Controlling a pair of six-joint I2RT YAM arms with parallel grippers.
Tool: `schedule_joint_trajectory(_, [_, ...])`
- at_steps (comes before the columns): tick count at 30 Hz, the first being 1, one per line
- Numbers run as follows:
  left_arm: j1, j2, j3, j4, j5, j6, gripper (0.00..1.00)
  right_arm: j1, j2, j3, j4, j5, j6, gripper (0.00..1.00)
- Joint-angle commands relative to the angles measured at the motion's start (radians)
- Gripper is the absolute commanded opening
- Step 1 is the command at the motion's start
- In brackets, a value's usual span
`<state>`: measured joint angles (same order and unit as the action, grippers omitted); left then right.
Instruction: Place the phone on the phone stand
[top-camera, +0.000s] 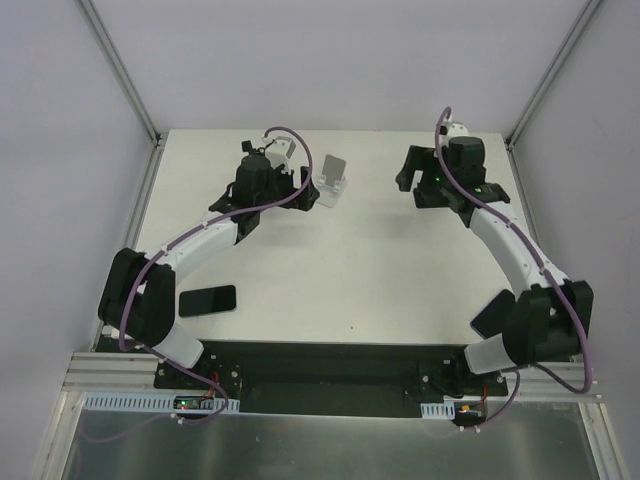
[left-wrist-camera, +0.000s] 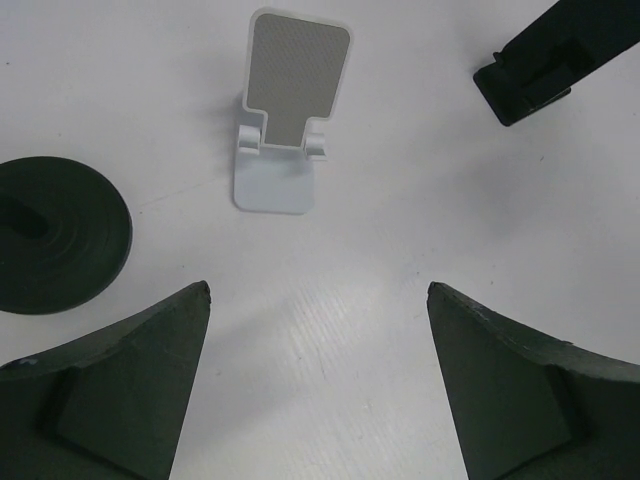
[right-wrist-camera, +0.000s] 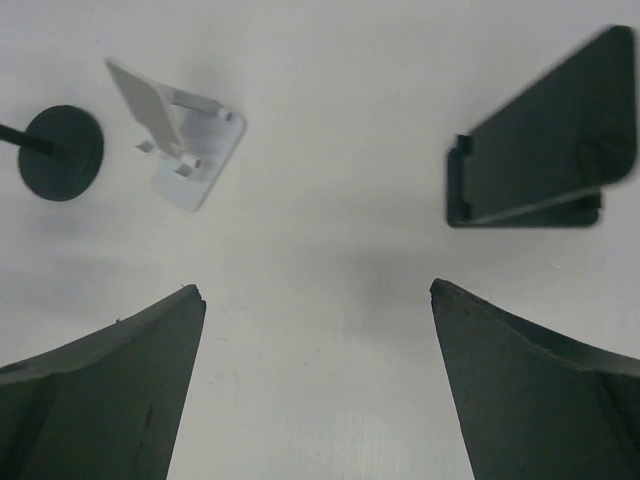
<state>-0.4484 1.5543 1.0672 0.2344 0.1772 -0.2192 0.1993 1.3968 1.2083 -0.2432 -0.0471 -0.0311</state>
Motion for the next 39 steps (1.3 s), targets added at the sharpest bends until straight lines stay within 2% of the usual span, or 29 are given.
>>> schedule_joint_trajectory(1, [0.004, -0.088, -0.045, 0.085, -0.053, 0.020, 0.89, 0.058, 0.181, 0.126, 0.229, -0.280, 0.040, 0.96])
schedule_joint_trajectory(4, [0.005, -0.117, -0.072, 0.100, -0.082, 0.040, 0.90, 0.090, 0.348, 0.239, 0.387, -0.417, 0.134, 0.91])
schedule_joint_trajectory(8, [0.007, -0.146, -0.092, 0.105, -0.094, 0.061, 0.91, 0.114, 0.600, 0.432, 0.403, -0.485, 0.137, 0.83])
schedule_joint_trajectory(11, [0.011, -0.161, -0.105, 0.117, -0.096, 0.066, 0.92, 0.114, 0.718, 0.546, 0.390, -0.516, 0.128, 0.76])
schedule_joint_trajectory(17, [0.019, -0.161, -0.107, 0.126, -0.084, 0.060, 0.92, 0.117, 0.835, 0.635, 0.386, -0.525, 0.125, 0.67])
schedule_joint_trajectory(19, [0.019, -0.163, -0.108, 0.126, -0.081, 0.058, 0.92, 0.120, 0.850, 0.645, 0.395, -0.534, 0.132, 0.55])
schedule_joint_trajectory(24, [0.020, -0.172, -0.115, 0.129, -0.082, 0.060, 0.92, 0.138, 0.852, 0.626, 0.409, -0.531, 0.109, 0.50])
schedule_joint_trajectory(25, [0.020, -0.171, -0.113, 0.129, -0.079, 0.058, 0.92, 0.143, 0.852, 0.625, 0.409, -0.533, 0.106, 0.43])
schedule_joint_trajectory(30, [0.020, -0.175, -0.115, 0.129, -0.081, 0.058, 0.92, 0.150, 0.843, 0.613, 0.407, -0.504, 0.099, 0.24])
schedule_joint_trajectory(34, [0.020, -0.180, -0.119, 0.129, -0.087, 0.061, 0.92, 0.160, 0.832, 0.603, 0.389, -0.478, 0.088, 0.01])
schedule_joint_trajectory(38, [0.022, -0.188, -0.125, 0.132, -0.091, 0.060, 0.92, 0.178, 0.721, 0.481, 0.430, -0.450, 0.079, 0.01])
schedule_joint_trajectory(39, [0.022, -0.188, -0.125, 0.132, -0.091, 0.061, 0.92, 0.184, 0.687, 0.394, 0.444, -0.420, 0.076, 0.01])
